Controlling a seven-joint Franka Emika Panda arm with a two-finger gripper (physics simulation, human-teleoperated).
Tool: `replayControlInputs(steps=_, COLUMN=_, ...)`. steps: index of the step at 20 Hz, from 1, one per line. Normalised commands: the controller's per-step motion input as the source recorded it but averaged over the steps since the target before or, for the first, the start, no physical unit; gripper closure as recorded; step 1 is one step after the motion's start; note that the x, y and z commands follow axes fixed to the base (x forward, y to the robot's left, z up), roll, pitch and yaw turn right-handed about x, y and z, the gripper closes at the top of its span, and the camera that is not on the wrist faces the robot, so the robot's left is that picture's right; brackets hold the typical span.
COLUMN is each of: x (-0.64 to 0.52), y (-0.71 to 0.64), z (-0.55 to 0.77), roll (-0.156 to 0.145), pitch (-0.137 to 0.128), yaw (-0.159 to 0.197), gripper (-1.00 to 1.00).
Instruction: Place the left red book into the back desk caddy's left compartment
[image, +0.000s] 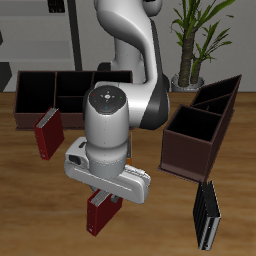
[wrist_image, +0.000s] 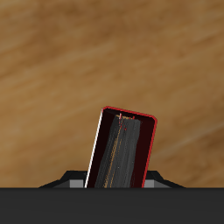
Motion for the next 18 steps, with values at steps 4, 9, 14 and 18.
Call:
replayControlInputs(steps=4, x=-0.16, y=0.10, z=0.51, roll=0.006, pitch=-0.058, yaw=0.034, gripper=1.00)
replayControlInputs(steps=9, x=-0.27, y=0.08, z=0.59, roll=0.004, pitch=-0.064, yaw=0.043, gripper=1.00)
replayControlInputs(steps=14, x=-0.36, y=0.01, z=0.61, roll=-0.017, pitch=-0.059, yaw=0.028, gripper=1.00)
replayControlInputs(steps=18, x=-0.46, y=0.03, z=0.67, roll=0.022, pitch=-0.084, yaw=0.049, gripper=1.00)
